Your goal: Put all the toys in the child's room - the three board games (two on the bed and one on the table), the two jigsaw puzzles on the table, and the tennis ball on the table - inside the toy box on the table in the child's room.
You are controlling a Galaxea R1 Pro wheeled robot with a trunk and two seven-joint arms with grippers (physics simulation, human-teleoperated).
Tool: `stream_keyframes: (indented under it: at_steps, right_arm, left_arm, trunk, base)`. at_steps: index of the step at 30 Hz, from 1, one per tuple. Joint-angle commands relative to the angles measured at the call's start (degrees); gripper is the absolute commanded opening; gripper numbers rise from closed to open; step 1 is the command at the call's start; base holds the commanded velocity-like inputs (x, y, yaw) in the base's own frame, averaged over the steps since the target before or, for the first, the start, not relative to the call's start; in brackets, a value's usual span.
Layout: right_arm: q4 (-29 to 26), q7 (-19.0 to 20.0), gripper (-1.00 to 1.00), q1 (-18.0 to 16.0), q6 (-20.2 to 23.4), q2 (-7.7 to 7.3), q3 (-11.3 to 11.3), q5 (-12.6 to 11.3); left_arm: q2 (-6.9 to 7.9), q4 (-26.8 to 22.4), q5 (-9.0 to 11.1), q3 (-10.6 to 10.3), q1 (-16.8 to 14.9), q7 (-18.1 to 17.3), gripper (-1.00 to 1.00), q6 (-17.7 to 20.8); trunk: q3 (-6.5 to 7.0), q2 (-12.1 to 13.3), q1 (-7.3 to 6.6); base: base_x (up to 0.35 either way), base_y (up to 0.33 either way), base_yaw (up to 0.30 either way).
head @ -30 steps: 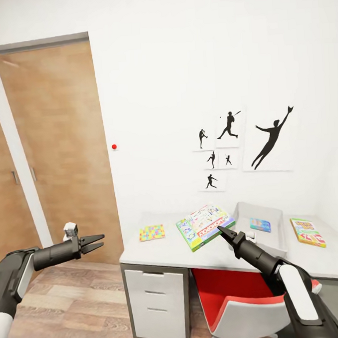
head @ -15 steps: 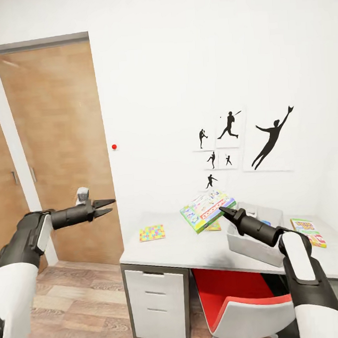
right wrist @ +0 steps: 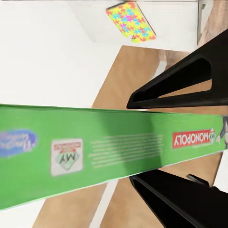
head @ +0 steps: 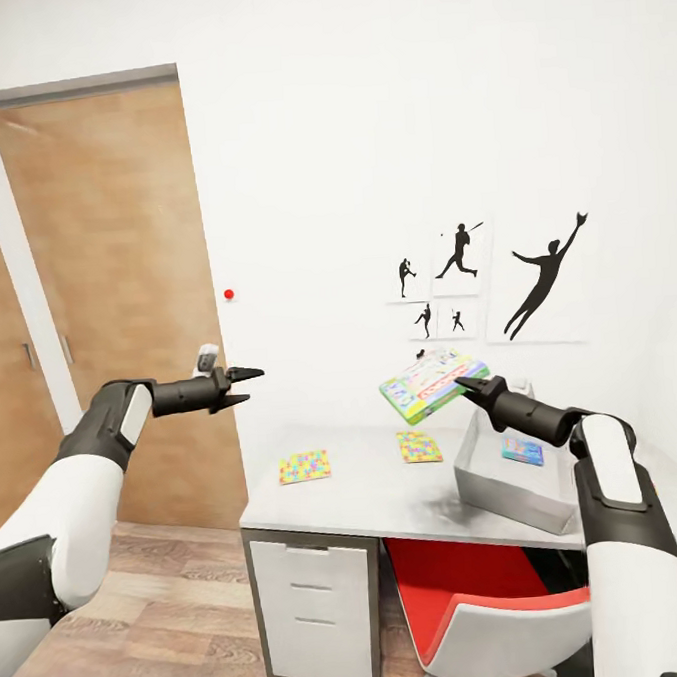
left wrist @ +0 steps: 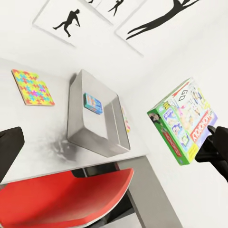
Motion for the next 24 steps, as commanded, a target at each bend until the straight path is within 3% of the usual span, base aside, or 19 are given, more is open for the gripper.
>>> stream_keyframes:
  at_steps: [1, 7, 24]
  right_arm:
    - [0.05, -0.47, -1.00, -0.02, 0.22, -0.20, -0.09, -0.83]
    - [0.30, -0.58, -1.00, 0.03, 0.22, -1.00, -0.27, -1.34]
    - [1.10, -0.59, -1.00, -0.02, 0.14, -1.59, -0.31, -1.40]
  left_arm:
    - [0.01, 0.05, 0.20, 0.06, -0.03, 0.00, 1.00, 0.32]
    - [0.27, 0.11, 0.34, -0.02, -0.07, 0.00, 1.00, 0.23]
    - [0.43, 0.11, 0.43, 0.42, -0.08, -0.04, 1.00, 0.22]
  trunk:
    - [-0.03, -0.05, 0.02]
    - [-0.03, -0.05, 0.02]
    - [-0.03, -0.05, 0.02]
  base:
    - [0.000, 0.000, -0.073]
    - [0.000, 0.025, -0.213]
    - [0.000, 0.166, -0.275]
